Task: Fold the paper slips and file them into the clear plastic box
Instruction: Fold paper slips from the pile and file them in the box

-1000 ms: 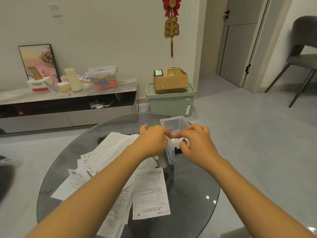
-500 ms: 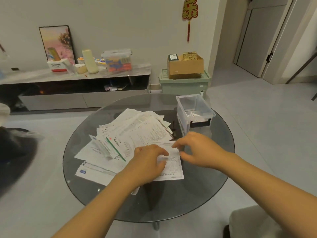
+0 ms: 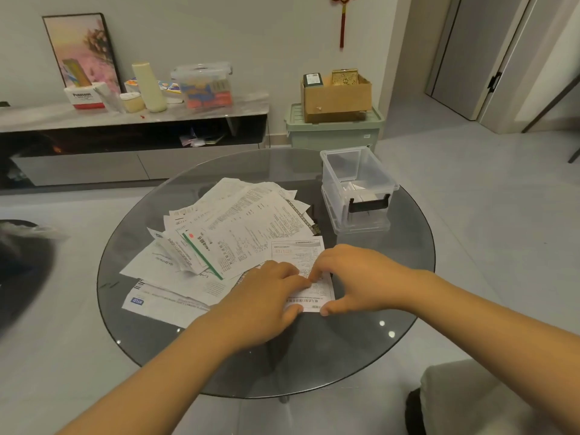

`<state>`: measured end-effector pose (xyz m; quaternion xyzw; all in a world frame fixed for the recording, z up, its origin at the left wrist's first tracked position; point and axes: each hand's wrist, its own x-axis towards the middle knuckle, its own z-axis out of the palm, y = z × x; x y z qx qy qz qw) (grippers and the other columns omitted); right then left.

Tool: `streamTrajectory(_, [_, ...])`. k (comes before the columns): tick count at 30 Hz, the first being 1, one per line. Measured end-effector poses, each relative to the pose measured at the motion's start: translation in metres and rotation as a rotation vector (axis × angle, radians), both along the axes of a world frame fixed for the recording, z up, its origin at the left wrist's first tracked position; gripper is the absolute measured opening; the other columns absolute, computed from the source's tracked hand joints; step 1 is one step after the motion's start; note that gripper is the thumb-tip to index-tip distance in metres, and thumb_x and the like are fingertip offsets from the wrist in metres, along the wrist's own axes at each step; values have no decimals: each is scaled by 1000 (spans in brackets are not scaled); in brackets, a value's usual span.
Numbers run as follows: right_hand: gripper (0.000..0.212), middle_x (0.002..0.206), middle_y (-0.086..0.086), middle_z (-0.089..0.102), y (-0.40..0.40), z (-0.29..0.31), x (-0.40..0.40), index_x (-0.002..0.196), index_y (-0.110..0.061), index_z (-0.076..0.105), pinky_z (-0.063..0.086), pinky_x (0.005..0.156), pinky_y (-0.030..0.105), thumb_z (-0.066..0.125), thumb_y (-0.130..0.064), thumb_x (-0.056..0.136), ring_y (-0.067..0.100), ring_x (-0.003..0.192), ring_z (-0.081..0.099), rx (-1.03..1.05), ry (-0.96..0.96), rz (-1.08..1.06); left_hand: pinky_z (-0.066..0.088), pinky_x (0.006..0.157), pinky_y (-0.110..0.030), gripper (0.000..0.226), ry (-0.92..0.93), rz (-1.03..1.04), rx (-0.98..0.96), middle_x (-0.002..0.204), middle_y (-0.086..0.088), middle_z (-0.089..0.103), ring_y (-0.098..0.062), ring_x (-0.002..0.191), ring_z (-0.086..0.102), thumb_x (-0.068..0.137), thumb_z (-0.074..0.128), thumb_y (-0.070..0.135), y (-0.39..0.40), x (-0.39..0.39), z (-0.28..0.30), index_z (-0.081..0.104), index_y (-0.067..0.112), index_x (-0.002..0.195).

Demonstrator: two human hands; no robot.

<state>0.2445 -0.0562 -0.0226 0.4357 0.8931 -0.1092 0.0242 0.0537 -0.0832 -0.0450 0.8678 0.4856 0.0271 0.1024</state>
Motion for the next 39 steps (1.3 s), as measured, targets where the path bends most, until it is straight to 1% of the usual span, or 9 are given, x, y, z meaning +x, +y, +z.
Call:
streamTrajectory(7, [42,115,-11,54,-1,-7,1,108,-31,56,43,86,30,71,-50,73,13,108,44,-17,64,-52,33,102,-29,42,-95,14,-16,135,11,42,-9,119,36,93,50,39,5,-5,-2,46,32,134])
streamTrajectory(14, [28,111,-13,56,-6,-11,-1,98,-31,61,41,88,30,71,-44,76,12,108,44,3,130,-91,29,104,-25,56,-68,-22,-74,138,13,36,-6,124,31,86,55,53,1,-8,4,41,36,138])
streamTrajectory(21, [22,111,-12,59,-7,-11,-3,94,-31,62,44,88,30,67,-46,79,11,105,45,7,147,-107,34,99,-25,29,-154,40,-66,135,17,49,-3,122,39,91,53,45,5,-8,5,62,41,118])
streamTrajectory(24, [35,110,-11,59,-6,-5,2,99,-32,62,46,89,33,68,-55,74,10,105,48,-83,177,-123,41,92,-26,21,-208,79,-78,121,17,60,-5,110,51,92,54,40,8,-10,7,70,37,105])
streamTrajectory(26, [40,105,-10,60,-6,-2,4,100,-32,60,48,84,33,66,-60,72,10,100,51,-112,175,-129,46,85,-33,20,-271,119,-58,101,12,68,-8,94,58,93,52,38,7,-9,5,71,30,95])
streamTrajectory(29, [30,96,-5,64,-6,-3,4,99,-25,63,49,78,35,62,-49,81,14,90,55,-85,184,-156,47,71,-31,21,-378,200,-22,77,8,64,-7,76,57,91,52,40,2,-4,3,64,26,81])
streamTrajectory(32, [22,91,1,65,-2,-4,5,96,-18,61,50,75,35,59,-38,87,18,83,58,-91,274,-224,36,57,-23,21,-442,267,-22,68,10,57,-5,66,52,87,58,42,0,1,4,54,27,73])
streamTrajectory(36, [13,86,-3,61,3,-10,3,92,-24,54,43,65,25,60,-34,87,12,76,55,-77,403,-323,33,57,-16,18,-476,391,-49,85,9,60,-5,74,54,84,65,33,5,1,4,48,31,86])
streamTrajectory(39, [25,91,-5,59,6,-18,-3,105,-22,53,45,68,25,64,-32,85,8,74,51,-77,483,-367,36,62,-14,34,-485,429,-56,101,4,61,-10,83,56,83,68,27,9,0,1,45,30,108])
